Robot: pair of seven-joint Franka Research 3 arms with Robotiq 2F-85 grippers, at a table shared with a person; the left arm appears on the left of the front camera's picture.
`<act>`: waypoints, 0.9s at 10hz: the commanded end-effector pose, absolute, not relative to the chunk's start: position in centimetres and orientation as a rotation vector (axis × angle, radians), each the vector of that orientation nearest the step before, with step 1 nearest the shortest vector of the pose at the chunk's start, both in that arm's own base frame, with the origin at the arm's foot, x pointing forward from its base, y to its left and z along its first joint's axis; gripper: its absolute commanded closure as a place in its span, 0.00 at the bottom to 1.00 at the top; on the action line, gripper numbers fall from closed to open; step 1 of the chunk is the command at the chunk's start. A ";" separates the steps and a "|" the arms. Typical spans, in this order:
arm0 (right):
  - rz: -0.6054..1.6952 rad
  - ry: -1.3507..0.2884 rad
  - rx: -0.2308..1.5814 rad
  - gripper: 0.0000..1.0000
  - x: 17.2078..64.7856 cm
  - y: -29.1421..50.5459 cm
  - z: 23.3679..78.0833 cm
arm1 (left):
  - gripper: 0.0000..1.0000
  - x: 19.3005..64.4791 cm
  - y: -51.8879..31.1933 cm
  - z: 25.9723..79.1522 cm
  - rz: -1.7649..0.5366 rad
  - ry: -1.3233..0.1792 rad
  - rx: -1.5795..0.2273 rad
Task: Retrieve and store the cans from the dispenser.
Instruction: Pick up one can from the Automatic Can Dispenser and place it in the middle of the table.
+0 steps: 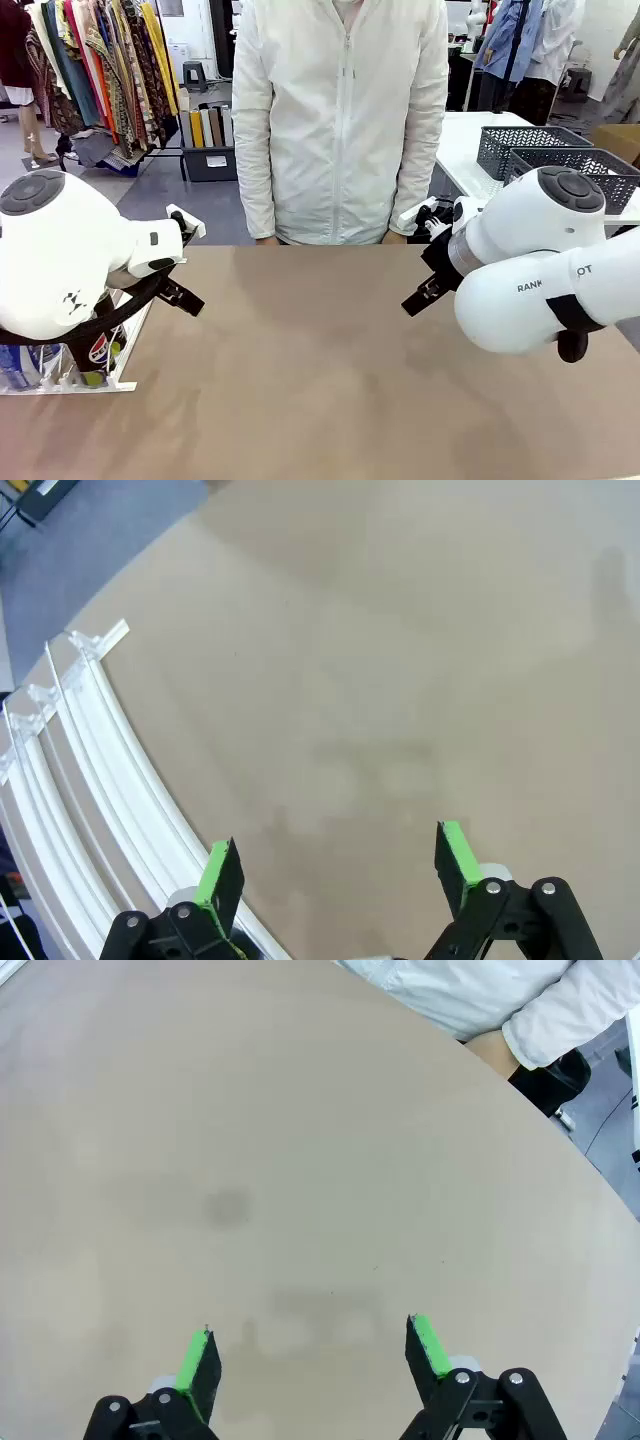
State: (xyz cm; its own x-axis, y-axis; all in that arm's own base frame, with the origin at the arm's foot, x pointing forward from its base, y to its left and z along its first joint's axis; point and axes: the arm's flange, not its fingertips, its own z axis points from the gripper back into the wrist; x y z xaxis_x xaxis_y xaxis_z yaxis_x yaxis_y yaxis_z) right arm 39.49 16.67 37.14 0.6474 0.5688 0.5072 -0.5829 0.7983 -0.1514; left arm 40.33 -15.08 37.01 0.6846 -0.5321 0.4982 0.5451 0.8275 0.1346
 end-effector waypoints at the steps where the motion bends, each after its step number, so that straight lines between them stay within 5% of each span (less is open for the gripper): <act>1: 0.655 -0.568 0.026 0.00 39.5 16.7 37.1 | 0.00 40.3 -15.1 37.0 -0.604 -0.551 -0.025; 9: 0.655 -0.568 0.026 0.00 39.5 16.7 37.1 | 0.00 40.3 -15.1 37.0 -0.604 -0.551 -0.025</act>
State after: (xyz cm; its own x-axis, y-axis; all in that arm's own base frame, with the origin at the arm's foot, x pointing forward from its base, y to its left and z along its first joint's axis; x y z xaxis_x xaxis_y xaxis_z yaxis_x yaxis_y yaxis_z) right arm 39.49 16.68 37.14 0.6473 0.5690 0.5071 -0.5829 0.7983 -0.1516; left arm 40.33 -15.07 37.01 0.6850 -0.5314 0.4983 0.5447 0.8279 0.1342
